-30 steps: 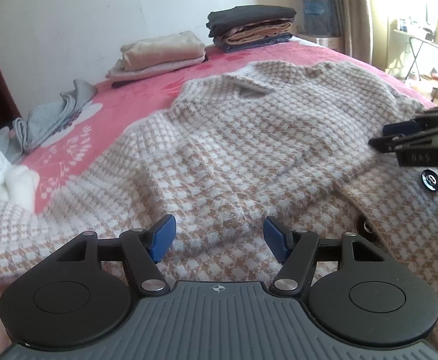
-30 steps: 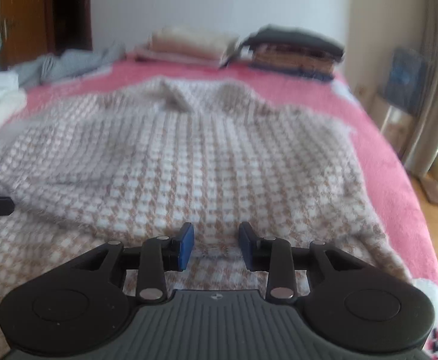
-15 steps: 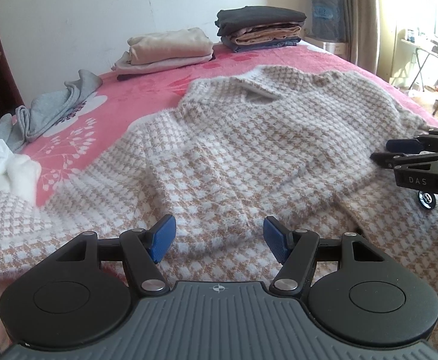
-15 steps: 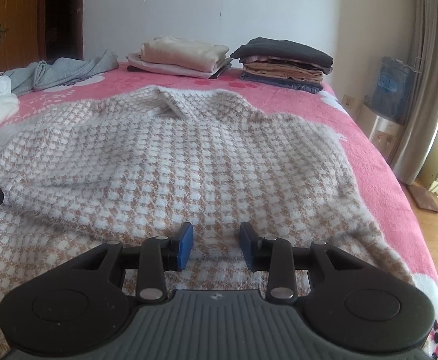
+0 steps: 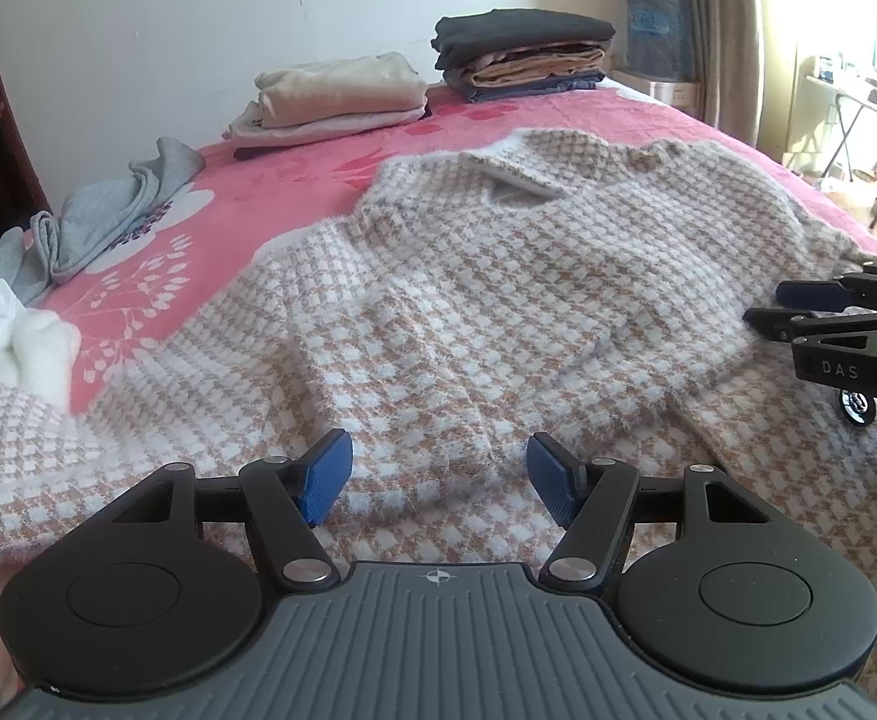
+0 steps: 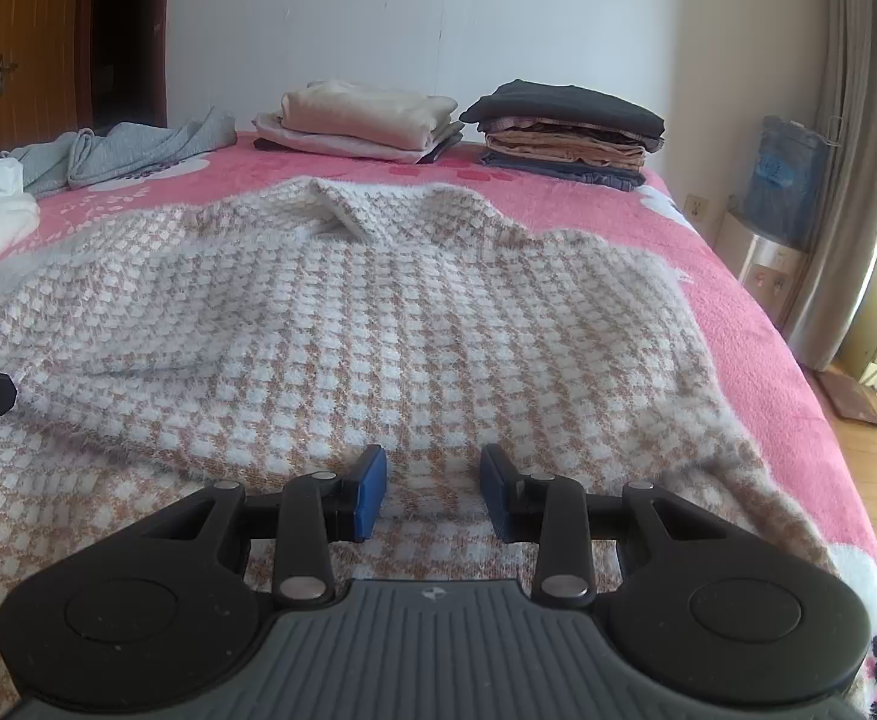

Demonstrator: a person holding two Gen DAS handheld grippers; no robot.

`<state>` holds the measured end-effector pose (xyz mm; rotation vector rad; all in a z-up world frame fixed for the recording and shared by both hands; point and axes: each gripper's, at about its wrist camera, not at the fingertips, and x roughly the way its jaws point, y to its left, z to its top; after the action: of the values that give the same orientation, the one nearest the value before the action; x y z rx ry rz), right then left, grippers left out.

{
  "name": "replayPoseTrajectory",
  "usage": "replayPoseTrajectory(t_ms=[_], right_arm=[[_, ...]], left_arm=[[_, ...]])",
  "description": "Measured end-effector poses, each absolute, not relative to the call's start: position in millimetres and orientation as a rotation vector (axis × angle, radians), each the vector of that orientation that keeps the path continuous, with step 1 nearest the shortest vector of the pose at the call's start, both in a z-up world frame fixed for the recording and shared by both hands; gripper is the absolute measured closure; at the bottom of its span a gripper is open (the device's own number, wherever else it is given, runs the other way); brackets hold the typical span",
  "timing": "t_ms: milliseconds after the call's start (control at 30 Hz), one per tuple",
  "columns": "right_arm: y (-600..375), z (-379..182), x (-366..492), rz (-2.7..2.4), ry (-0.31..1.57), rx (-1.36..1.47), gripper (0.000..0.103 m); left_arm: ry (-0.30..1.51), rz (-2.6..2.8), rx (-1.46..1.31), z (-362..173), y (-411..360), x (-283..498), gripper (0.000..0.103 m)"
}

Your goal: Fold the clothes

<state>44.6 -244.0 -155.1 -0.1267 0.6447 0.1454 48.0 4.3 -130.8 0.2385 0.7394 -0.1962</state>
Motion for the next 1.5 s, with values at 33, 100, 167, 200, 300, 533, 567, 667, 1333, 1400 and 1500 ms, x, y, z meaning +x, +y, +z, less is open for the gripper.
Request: replayPoseTrajectory(t_ms=[33, 100, 167, 200, 300, 533, 567, 667, 1333, 1400, 1500], right_arm=[[-244.0, -155.1, 44.5, 0.145, 0.644, -0.127, 0.065], [-244.8, -155.1, 44.3, 0.147, 0.643, -0.127, 0.065], [-245.0, -155.0, 44.0, 0.147, 0.642, -0.126, 0.065], [-245.0, -155.0, 43.9, 0.146, 0.641, -0.126, 0.065], [-244.6, -155.4, 43.1, 0.144, 0.636, -0.127, 0.065], [-244.8, -156.3, 41.7, 0.141, 0.627, -0.122, 0.065], [-245.0, -156.3, 41.7, 0.141, 0.626, -0.121, 0.065], [-245.4, -156.5, 41.6, 0.142, 0.624, -0.117, 0.064], [-245.5, -157.0, 41.2, 0.139, 0.619, -0.116, 0.064], [-245.4, -157.1, 41.1, 0.138, 0.619, -0.117, 0.064], [-245.2, -157.3, 41.0, 0.138, 0.619, -0.119, 0.064]], left_arm=[[0.738, -0.196, 0.24, -130.8, 3.9, 47.9, 0.038], [0.738, -0.196, 0.241, -130.8, 3.3, 48.0, 0.038], [0.738, -0.194, 0.24, -130.9, 3.2, 48.4, 0.038], [0.738, -0.193, 0.24, -130.9, 3.1, 48.5, 0.038], [0.737, -0.193, 0.24, -131.4, 2.9, 48.8, 0.038], [0.765, -0.158, 0.172, -122.3, 28.1, 40.7, 0.038], [0.77, -0.143, 0.15, -119.9, 37.5, 37.7, 0.038], [0.765, -0.058, 0.072, -111.1, 72.8, 23.6, 0.038], [0.565, 0.552, -0.273, -76.6, 180.9, 5.7, 0.038], [0.552, 0.593, -0.289, -76.8, 188.3, 6.0, 0.038], [0.496, 0.645, -0.301, -73.7, 199.3, 4.5, 0.038]])
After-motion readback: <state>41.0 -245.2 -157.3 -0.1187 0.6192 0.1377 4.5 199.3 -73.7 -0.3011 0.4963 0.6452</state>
